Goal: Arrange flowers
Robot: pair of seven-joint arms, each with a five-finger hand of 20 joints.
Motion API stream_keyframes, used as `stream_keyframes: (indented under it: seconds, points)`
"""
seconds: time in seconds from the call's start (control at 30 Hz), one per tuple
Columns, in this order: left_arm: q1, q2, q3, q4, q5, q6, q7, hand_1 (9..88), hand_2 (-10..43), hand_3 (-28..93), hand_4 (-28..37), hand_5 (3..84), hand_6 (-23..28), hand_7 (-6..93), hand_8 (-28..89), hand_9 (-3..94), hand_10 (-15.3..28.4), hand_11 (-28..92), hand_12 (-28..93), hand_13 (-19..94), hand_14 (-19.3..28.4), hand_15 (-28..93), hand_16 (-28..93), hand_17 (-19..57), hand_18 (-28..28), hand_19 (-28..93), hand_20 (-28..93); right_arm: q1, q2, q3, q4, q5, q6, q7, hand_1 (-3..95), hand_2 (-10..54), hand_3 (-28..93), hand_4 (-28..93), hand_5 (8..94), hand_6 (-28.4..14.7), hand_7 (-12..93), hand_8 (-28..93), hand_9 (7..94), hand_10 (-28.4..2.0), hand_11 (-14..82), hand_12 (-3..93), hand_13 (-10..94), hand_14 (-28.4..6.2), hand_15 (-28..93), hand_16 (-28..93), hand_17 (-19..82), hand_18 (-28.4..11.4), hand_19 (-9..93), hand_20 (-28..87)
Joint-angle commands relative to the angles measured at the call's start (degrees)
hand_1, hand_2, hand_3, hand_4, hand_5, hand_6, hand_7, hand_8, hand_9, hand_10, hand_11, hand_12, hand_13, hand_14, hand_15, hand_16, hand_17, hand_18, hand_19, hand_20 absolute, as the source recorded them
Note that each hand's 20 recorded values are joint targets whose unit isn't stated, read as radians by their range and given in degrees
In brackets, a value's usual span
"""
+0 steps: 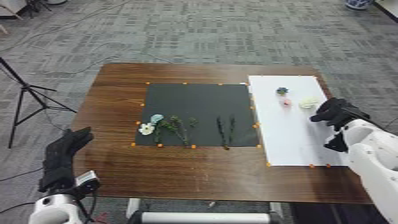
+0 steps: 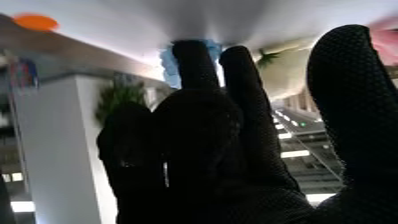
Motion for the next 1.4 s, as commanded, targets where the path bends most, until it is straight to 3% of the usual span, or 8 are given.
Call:
stream_keyframes:
  seconds: [0.03,0.47,0.83,1.13,1.23,1.33,1.4]
  points:
    - [0.4,-0.73,0.3,-0.6,-0.31,-0.17,-0.67,22.7,28.4,61,-28.3,55.7,2.7,14.5,-10,54.4,14.8,20,8,42,16.1,15,-2,5.2,10.3,12,15,-1.2,2.4,1.6,-5.0,5.7,-2.7,0.7,35.0,-9.5,65,-14,60.2,-0.8,17,-8,71.0,-13.4,11.9,17.7,89,-3.4,59,32,61,-16.0,93,59]
    - [-0.4,-0.36,0.74,-0.24,0.14,-1.39,-1.16,23.3,28.1,61,-28.3,55.9,2.7,14.5,-10,55.3,14.9,20,9,42,16.3,15,-3,5.2,10.4,12,15,4.9,3.5,-0.2,-3.2,9.6,-2.7,0.3,35.1,-9.5,64,-14,62.7,-0.1,17,-8,73.2,-13.1,12.8,18.4,90,-3.2,59,32,61,-16.0,93,59]
    - [0.1,-0.38,0.34,-0.44,0.2,-2.07,-1.29,23.2,27.9,61,-28.3,56.0,2.7,14.5,-10,55.5,15.0,21,9,42,16.6,16,-3,5.2,10.5,13,15,4.2,3.5,-2.6,0.9,-4.3,0.2,-1.8,34.1,-9.5,64,-14,61.7,-0.1,17,-8,70.8,-13.3,11.8,18.2,89,-3.2,59,33,61,-15.9,93,60]
    - [0.4,-0.53,0.39,-0.62,0.21,-2.61,-1.57,23.4,27.8,61,-28.3,56.0,2.6,14.3,-10,55.6,14.9,21,9,43,16.6,16,-3,5.2,10.6,13,15,1.7,1.5,-1.2,3.5,-4.0,-0.7,-0.7,33.0,-9.5,65,-14,59.6,-0.1,17,-8,69.7,-13.2,11.7,18.4,89,-3.3,60,33,61,-15.8,93,60]
    - [0.2,-0.52,0.4,-0.6,0.25,-2.5,-1.68,23.4,27.7,61,-28.3,56.0,2.6,14.3,-10,55.7,15.0,21,9,43,16.5,16,-3,5.2,10.6,13,15,1.3,1.1,-2.2,3.6,-4.4,-0.2,-0.3,34.1,-9.5,65,-14,60.2,-0.1,17,-7,72.5,-13.1,15.1,19.8,89,-3.1,60,32,61,-15.8,93,59]
    - [0.0,-0.52,0.46,-0.56,0.38,-2.83,-1.84,23.5,27.7,61,-28.3,55.9,2.6,14.4,-10,55.7,15.0,21,9,43,16.5,16,-3,5.2,10.6,13,15,1.1,0.8,-3.2,3.4,-3.2,0.3,0.7,41.6,-9.5,64,-16,63.7,0.2,20,-7,78.6,-11.2,22.4,22.5,90,-2.6,61,33,62,-15.5,93,61]
    - [-0.1,-0.48,0.53,-0.47,0.2,-2.89,-1.63,23.6,27.6,61,-28.3,55.9,2.6,14.4,-10,55.7,15.0,21,9,43,16.5,16,-3,5.2,10.6,13,15,1.0,0.3,-2.7,2.9,-0.2,-0.7,0.8,46.8,-9.5,61,-17,65.6,-0.3,21,4,82.5,-10.4,24.9,28.0,90,-2.2,62,33,63,-15.2,93,62]
